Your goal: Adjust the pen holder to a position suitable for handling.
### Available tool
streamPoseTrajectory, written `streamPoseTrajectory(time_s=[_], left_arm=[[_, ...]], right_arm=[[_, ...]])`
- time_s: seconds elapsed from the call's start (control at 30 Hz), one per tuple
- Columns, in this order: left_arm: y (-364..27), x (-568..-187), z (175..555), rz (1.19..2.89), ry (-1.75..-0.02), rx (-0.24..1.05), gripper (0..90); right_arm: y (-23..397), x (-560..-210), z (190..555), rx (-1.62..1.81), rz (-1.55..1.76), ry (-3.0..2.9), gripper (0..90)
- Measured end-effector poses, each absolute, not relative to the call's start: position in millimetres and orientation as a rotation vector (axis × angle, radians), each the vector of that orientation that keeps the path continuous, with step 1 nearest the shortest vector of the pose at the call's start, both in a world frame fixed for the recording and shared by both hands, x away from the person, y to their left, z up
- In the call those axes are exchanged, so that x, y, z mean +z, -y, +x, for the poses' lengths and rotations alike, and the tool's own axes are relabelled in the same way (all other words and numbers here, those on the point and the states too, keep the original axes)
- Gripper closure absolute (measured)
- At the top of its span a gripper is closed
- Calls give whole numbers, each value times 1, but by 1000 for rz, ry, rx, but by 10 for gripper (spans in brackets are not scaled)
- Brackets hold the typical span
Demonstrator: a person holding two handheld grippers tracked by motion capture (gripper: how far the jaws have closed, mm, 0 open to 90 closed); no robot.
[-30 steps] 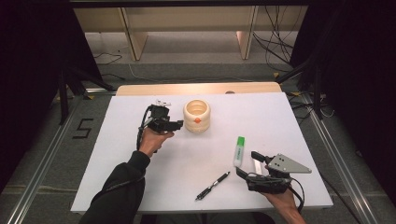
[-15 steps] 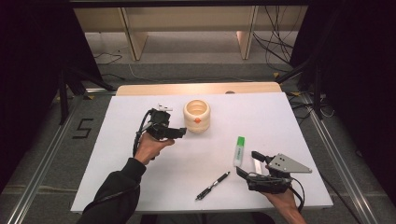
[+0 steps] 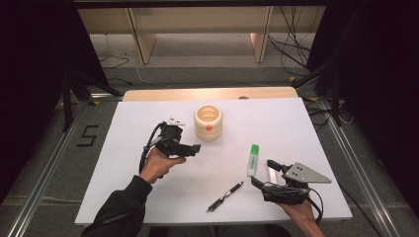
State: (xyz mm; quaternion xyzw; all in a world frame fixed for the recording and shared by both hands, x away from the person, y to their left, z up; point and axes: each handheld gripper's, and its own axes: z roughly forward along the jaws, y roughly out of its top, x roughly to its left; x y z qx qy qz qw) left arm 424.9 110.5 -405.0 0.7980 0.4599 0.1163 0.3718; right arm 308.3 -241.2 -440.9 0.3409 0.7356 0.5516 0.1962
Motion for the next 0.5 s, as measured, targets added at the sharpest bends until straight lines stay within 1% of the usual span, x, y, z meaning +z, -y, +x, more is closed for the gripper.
streamPoseTrajectory(time_s=[0.13,0.23,0.5], left_arm=[[-106,-406,420,2059,-1157,277,155],[-103,-408,417,2066,-1145,237,155],[-93,-409,407,2106,-1098,209,155]], right_arm=[[242,-441,308,1543,955,-2058,193],[242,-441,308,1543,963,-2054,192],[242,-441,308,1541,966,-2053,192]])
